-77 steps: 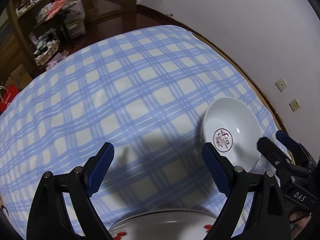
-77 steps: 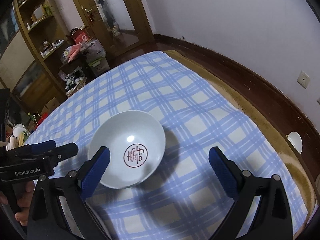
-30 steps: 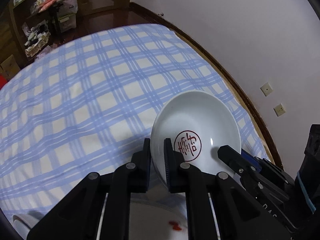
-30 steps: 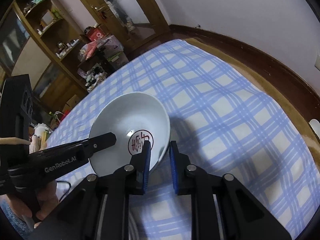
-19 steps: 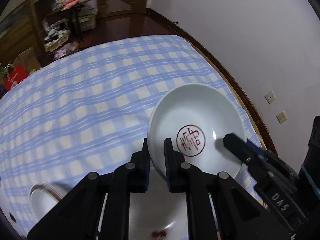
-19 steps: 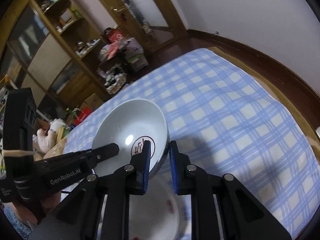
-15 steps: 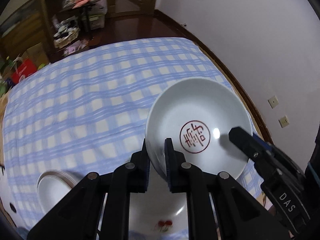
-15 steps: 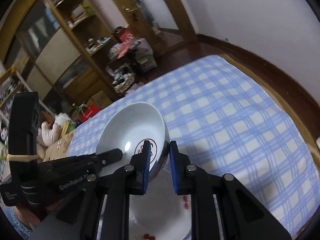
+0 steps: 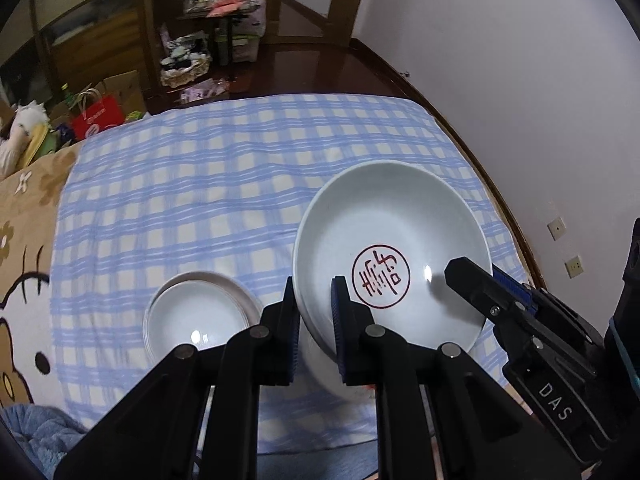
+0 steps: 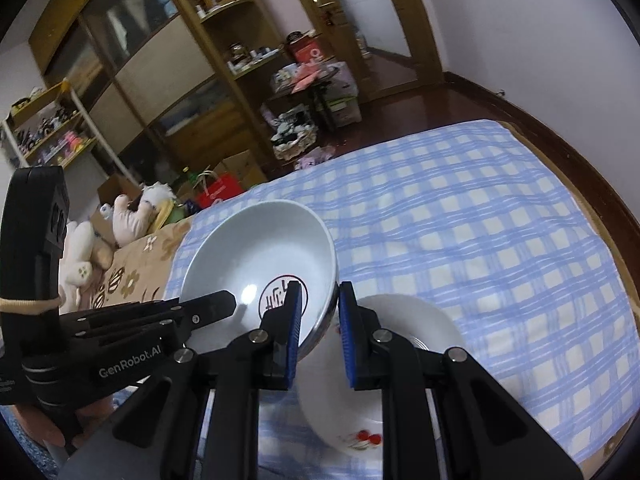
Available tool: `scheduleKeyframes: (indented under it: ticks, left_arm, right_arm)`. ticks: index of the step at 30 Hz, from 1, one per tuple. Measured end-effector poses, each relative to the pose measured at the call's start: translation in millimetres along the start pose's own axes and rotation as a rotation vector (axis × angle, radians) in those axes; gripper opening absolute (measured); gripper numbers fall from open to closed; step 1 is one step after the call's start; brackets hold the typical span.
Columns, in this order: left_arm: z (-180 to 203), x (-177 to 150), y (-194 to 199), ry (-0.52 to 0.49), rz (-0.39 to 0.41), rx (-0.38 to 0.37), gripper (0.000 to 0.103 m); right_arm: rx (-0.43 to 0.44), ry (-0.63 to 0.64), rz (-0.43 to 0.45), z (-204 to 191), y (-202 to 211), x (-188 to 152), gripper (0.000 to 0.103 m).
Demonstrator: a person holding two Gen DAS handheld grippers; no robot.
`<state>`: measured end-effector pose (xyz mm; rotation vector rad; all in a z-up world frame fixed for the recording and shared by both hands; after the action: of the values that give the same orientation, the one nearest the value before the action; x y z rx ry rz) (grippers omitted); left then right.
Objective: Organize plates and bowls
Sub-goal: 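Lift the red-character bowl with both tools and carry it to the bowl stack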
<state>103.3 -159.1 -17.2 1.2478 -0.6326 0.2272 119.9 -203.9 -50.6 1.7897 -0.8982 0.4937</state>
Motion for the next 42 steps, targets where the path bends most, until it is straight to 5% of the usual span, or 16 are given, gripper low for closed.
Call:
scheduleKeyframes:
  ticks: [17, 42]
  left_arm:
    - [-81, -24, 30, 0.086, 0.032, 0.043, 0.015]
    - [-142, -60, -37, 0.169, -0.107, 0.039, 0.015]
  right_arm:
    - [0.059, 0.093, -0.044, -80, -25, -24, 0.019]
    - [0.01, 0.163, -0.189, -100, -97, -64, 0.019]
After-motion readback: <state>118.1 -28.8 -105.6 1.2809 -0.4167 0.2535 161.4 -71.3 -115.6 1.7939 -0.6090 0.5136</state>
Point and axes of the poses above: each gripper's, at about its wrist camera, not at the fingertips, and y roughly against the way its jaws point, z to its right, x to its top, the point moved 4 cm from there along -y, roughly the way its jaws point, and after that the axes turned 6 degrees about z, right-handed, at the moved point
